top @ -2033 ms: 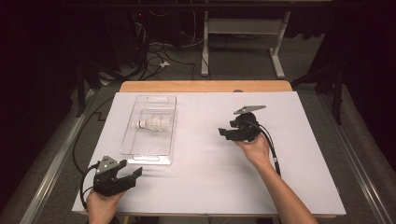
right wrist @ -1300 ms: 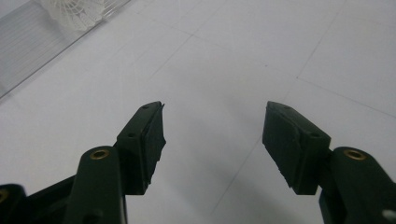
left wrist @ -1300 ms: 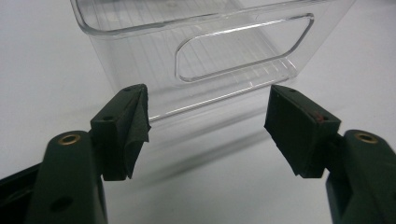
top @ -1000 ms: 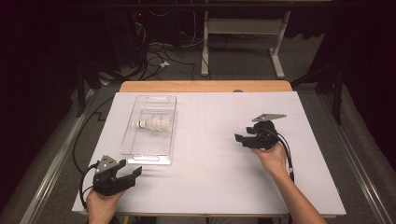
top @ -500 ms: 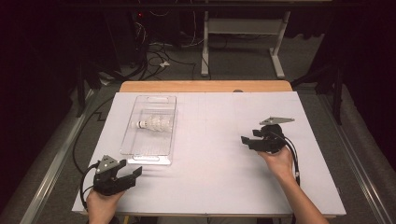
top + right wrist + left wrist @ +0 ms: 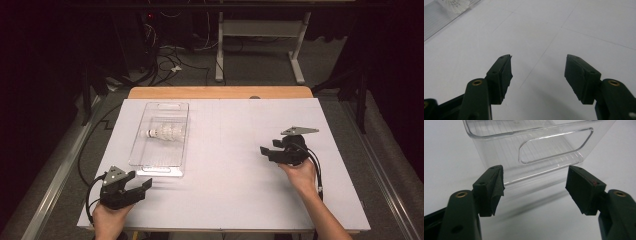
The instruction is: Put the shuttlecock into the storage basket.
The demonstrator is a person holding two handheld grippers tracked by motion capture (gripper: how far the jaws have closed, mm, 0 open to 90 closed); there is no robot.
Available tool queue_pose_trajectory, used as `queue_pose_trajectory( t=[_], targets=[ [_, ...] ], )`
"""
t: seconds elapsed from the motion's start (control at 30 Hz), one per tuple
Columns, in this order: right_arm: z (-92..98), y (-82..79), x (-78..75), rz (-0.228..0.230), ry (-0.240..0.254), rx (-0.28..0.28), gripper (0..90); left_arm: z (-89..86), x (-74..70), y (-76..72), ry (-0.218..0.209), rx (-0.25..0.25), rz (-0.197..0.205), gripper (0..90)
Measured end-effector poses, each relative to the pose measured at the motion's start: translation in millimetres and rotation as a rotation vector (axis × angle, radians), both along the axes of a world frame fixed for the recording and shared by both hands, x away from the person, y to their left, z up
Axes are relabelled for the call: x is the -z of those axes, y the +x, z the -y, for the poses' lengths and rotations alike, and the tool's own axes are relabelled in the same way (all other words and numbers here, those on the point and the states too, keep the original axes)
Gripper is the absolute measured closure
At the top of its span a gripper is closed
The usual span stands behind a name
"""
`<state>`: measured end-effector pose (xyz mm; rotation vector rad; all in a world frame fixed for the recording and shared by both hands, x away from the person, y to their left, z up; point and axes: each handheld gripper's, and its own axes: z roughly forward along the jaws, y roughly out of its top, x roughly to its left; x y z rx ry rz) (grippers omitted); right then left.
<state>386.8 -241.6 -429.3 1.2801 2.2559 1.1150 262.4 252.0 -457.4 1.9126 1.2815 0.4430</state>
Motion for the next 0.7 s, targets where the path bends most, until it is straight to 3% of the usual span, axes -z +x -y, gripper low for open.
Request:
queue_pose_trajectory(
  t=[0.7],
  targets=[
    [20.3, -12.9, 4.1, 0.005, 0.015, 0.031, 39.0, 1.0, 0.0, -0.5, 0.004, 0.001, 0.003, 31.6]
  ],
)
